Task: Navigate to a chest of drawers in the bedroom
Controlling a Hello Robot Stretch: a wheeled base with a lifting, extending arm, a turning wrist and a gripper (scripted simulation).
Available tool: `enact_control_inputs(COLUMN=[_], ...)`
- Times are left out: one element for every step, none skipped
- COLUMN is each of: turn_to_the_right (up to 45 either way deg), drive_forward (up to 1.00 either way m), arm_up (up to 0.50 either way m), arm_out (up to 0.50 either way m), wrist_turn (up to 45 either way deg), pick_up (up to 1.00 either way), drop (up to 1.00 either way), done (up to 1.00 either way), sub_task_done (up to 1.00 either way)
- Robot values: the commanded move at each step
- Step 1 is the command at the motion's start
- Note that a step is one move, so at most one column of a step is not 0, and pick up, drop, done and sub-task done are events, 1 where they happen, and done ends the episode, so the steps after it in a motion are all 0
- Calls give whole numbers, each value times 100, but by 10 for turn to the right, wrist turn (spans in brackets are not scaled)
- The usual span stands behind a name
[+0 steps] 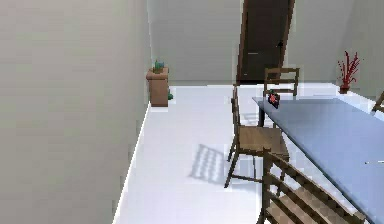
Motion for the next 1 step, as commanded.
enact_control_inputs(turn_to_the_right=[-30], drive_forward=[0], arm_up=[0], arm_out=[0], wrist_turn=[0], pick_up=[0], drop=[0], done=[0], sub_task_done=[0])
